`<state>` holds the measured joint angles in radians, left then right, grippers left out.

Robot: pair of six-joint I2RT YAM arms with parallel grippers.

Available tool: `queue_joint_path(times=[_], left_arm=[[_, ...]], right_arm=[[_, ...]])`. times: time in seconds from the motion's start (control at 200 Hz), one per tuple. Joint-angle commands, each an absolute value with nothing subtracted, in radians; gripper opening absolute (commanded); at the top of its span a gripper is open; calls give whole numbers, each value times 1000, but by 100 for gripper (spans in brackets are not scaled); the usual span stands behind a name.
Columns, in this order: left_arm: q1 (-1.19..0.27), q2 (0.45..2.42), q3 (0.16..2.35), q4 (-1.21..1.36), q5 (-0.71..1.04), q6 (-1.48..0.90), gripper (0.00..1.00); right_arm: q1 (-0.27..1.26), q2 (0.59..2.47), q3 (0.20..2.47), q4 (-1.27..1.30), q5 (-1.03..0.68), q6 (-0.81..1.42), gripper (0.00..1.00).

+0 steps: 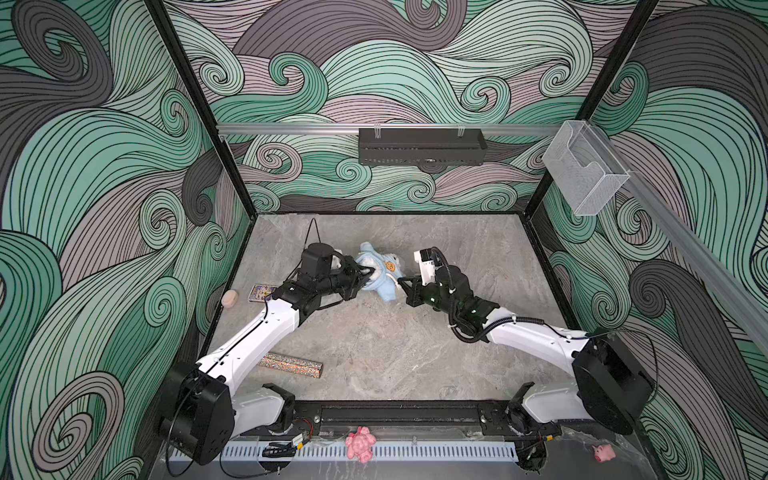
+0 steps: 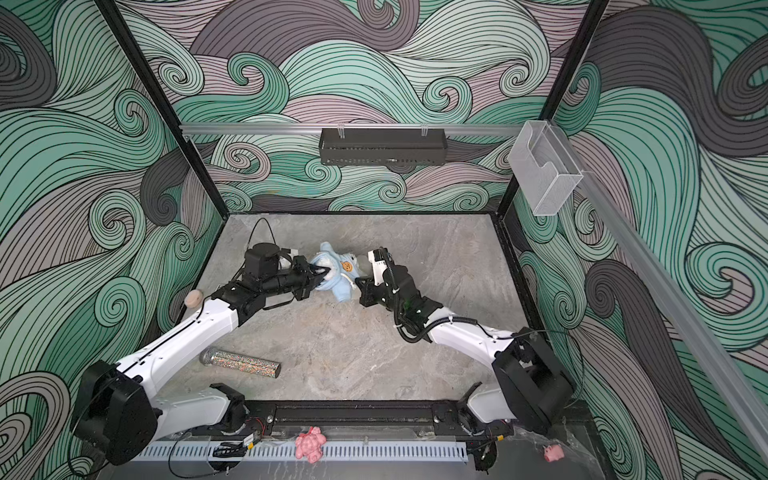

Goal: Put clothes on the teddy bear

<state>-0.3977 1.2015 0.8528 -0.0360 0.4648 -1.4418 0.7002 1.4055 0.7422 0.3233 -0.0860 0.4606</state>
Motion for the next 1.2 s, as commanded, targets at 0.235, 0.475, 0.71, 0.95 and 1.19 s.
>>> queue_joint_path(times=[0.235, 0.475, 0.71, 0.95, 1.19], left_arm=[[-337, 1099, 791, 182, 408, -1612, 0], [-323, 1108, 730, 262, 361, -1684, 0], [-310, 1152, 843, 178, 480, -1389, 0], [-314, 1200, 1049, -268, 703, -394, 0], [-324, 1125, 879, -180, 803, 160, 0]], right_arm=[[572, 1459, 795, 106, -124, 360, 0], [574, 1383, 787, 245, -407, 358, 19], [594, 1255, 700, 215, -367, 327, 32], [412, 1135, 736, 124, -477, 382, 45], [368, 1150, 758, 230, -748, 487, 51]])
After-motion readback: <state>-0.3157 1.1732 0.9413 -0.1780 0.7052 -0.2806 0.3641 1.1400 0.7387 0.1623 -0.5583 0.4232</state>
